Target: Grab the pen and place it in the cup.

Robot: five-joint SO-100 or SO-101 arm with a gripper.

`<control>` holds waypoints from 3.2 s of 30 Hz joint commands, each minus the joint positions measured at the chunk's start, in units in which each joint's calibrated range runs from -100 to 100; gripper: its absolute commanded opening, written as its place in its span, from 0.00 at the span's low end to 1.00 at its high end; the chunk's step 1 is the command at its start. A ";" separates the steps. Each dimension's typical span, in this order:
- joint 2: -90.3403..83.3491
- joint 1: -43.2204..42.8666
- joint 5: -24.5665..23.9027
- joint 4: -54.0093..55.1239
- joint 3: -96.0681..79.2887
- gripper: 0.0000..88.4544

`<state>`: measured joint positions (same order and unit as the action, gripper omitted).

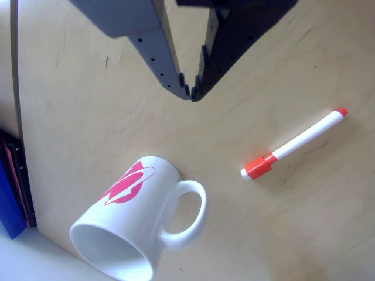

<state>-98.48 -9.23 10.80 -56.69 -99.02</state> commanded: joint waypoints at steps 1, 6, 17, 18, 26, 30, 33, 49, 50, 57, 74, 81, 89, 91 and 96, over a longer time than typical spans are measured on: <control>-0.93 0.59 0.19 -0.21 0.11 0.01; -0.93 0.59 0.19 -0.21 0.11 0.01; -0.93 0.59 0.19 -0.21 0.11 0.01; -0.93 0.59 0.19 -0.21 0.11 0.01; -0.93 0.59 0.19 -0.21 0.11 0.01; -0.93 0.59 0.19 -0.21 0.11 0.01; -0.93 0.59 0.19 -0.21 0.11 0.01; -0.93 0.51 0.19 -0.21 0.11 0.01; -0.93 0.51 0.19 -0.21 0.11 0.01; -0.93 0.34 0.19 -0.21 0.11 0.01; -0.69 0.17 0.19 -0.04 0.11 0.01; -0.27 0.42 0.19 0.39 0.47 0.01; -0.35 0.42 0.24 0.39 0.29 0.06; -0.35 0.42 0.24 0.39 0.29 0.18; -0.11 0.42 0.19 0.57 0.56 0.35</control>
<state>-98.48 -9.23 10.80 -56.69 -99.02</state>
